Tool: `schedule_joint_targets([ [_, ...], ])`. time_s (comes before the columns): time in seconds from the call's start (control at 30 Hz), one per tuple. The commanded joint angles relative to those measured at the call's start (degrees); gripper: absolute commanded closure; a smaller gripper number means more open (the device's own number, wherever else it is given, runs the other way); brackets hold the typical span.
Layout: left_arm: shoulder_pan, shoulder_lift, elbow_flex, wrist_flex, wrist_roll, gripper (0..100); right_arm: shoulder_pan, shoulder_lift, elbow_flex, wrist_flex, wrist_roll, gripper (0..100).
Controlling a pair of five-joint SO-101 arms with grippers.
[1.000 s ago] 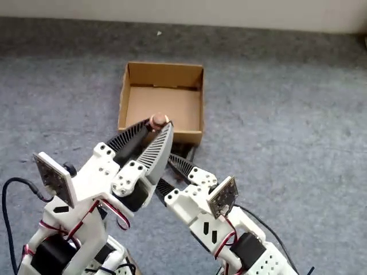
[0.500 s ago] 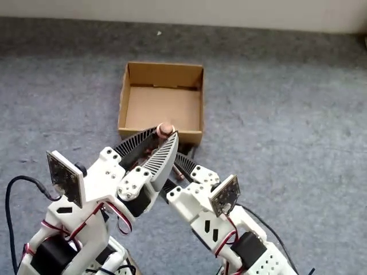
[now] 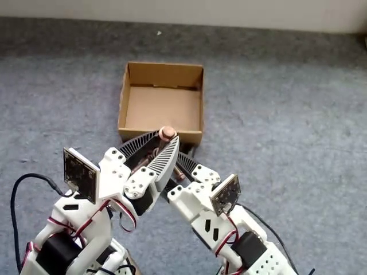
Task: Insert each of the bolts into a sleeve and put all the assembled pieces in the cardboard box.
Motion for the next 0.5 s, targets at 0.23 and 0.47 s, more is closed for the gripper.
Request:
schedule_joint_targets([
  [0.23,-4.6,-0.4,0.0,1.4,-0.8,99,3.1,-1.1,5.7,0.1,0.4,99.5],
  [0.47,-6.3,-0.4,1.7,4.0,-5.4,81,3.6,-1.1,5.8,0.1,0.3,99.5],
])
